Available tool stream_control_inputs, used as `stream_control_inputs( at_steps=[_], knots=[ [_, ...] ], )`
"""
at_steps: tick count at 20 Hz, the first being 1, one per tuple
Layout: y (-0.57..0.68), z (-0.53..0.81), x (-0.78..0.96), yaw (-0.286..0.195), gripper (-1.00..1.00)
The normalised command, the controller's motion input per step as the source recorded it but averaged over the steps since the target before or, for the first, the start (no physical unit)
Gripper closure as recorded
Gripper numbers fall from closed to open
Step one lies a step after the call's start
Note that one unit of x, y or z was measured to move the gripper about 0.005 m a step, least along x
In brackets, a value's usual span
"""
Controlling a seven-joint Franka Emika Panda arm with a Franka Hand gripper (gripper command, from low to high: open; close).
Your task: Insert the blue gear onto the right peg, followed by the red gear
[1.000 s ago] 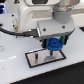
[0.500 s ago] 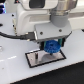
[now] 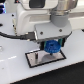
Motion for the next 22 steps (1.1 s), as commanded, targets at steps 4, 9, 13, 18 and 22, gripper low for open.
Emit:
stream_control_inputs(
  at_steps=[4, 9, 13, 18, 22],
  knots=[
    [0.0, 0.32, 0.56, 0.0, 1.0],
    [0.0, 0.2, 0.39, 0.0, 1.0],
    [0.03, 0.07, 0.15, 0.0, 1.0],
    [0.02, 0.04, 0.19, 0.0, 1.0],
    [0.0, 0.03, 0.11, 0.0, 1.0]
  ],
)
